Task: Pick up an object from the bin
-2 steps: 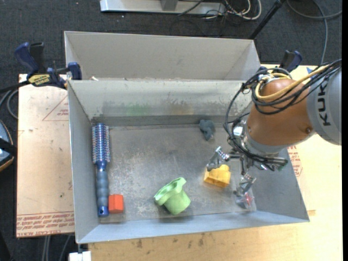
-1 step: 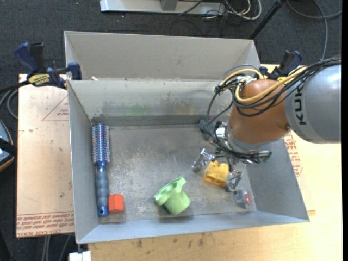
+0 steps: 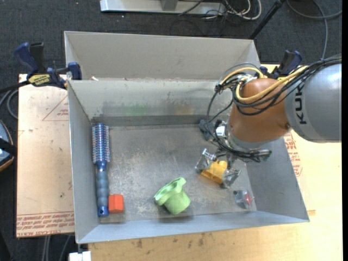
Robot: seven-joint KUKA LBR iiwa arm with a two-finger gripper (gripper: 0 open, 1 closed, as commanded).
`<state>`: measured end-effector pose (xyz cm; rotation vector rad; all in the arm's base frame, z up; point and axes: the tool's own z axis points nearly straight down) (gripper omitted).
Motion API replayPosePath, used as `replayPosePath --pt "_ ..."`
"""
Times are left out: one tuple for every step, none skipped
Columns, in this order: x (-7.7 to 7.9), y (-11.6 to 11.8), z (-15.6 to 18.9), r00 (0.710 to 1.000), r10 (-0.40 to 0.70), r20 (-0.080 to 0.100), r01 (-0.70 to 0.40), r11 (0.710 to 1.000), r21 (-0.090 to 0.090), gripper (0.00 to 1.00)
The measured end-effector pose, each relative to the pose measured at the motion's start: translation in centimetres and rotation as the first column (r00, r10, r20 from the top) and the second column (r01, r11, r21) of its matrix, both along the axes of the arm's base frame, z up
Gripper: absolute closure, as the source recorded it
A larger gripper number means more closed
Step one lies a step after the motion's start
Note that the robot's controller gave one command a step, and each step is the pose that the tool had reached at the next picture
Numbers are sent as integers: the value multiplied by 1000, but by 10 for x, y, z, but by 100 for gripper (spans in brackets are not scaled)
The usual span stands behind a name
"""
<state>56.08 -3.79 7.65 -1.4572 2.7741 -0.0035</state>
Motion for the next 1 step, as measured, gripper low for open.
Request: replayPosePath --pt "3 2 168 1000 -7 4 7 1000 -1 100"
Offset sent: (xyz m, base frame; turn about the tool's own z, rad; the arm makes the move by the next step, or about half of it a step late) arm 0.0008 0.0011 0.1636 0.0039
